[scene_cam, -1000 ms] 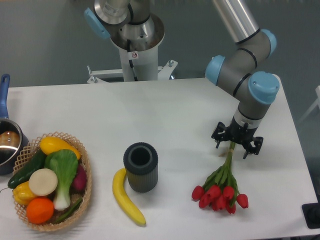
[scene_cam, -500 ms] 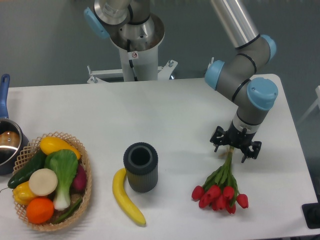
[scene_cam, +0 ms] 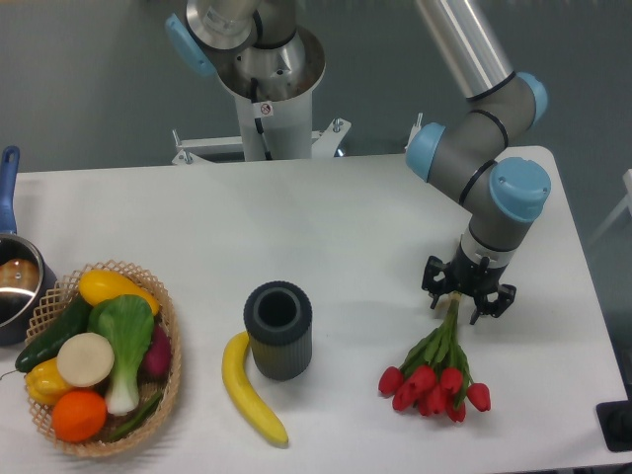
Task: Pick up the flowers from the table
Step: 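Close the gripper on the tulip stems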
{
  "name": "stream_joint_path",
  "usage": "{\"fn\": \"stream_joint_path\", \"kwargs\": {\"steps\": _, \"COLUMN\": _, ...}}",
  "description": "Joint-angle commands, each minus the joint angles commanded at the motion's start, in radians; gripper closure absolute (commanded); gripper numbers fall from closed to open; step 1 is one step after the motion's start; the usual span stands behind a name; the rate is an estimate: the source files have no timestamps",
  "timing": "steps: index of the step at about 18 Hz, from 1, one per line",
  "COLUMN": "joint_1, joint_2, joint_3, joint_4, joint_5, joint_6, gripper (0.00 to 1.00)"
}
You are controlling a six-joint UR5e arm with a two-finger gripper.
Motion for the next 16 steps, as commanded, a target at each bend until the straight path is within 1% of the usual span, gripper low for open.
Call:
{"fn": "stream_joint_path", "kwargs": {"steps": 1, "joint_1": 0.000, "joint_2": 0.000, "joint_3": 0.000, "joint_4": -0.002, "joint_5": 0.002, "joint_6": 0.000, "gripper": 0.44}}
{"fn": "stream_joint_path", "kwargs": {"steps": 2, "joint_1": 0.000, "joint_2": 0.000, "joint_3": 0.000, "joint_4": -0.002, "joint_5": 0.002, "joint_6": 0.000, "gripper": 0.49}}
{"fn": "stream_joint_path", "kwargs": {"steps": 3, "joint_1": 0.000, "joint_2": 0.002, "joint_3": 0.000, "joint_4": -0.002, "joint_5": 0.002, "joint_6": 0.000, "gripper": 0.55}}
{"fn": "stream_joint_path", "kwargs": {"steps": 5, "joint_1": 0.000, "joint_2": 0.002, "joint_3": 0.002, "joint_4": -0.002, "joint_5": 0.002, "joint_6": -0.002, "gripper": 0.60}}
{"fn": "stream_joint_path", "kwargs": {"steps": 7, "joint_1": 0.000, "joint_2": 0.002, "joint_3": 0.003, "joint_4": -0.002, "joint_5": 0.002, "joint_6": -0.006, "gripper": 0.64}}
{"fn": "stream_joint_path", "kwargs": {"steps": 10, "joint_1": 0.000, "joint_2": 0.000, "joint_3": 0.006, "joint_4": -0.002, "joint_5": 0.002, "joint_6": -0.005, "gripper": 0.66}}
{"fn": "stream_joint_path", "kwargs": {"steps": 11, "joint_1": 0.000, "joint_2": 0.000, "joint_3": 0.006, "joint_4": -0.002, "joint_5": 0.002, "joint_6": -0.006, "gripper": 0.72}}
{"fn": "stream_joint_path", "kwargs": {"steps": 14, "joint_1": 0.000, "joint_2": 0.002, "joint_3": 0.008, "joint_4": -0.002, "joint_5": 0.002, "joint_6": -0.005, "gripper": 0.76}}
{"fn": "stream_joint_path", "kwargs": {"steps": 16, "joint_1": 0.000, "joint_2": 0.003, "joint_3": 0.011, "joint_4": -0.002, "joint_5": 0.002, "joint_6": -0.005, "gripper": 0.76}}
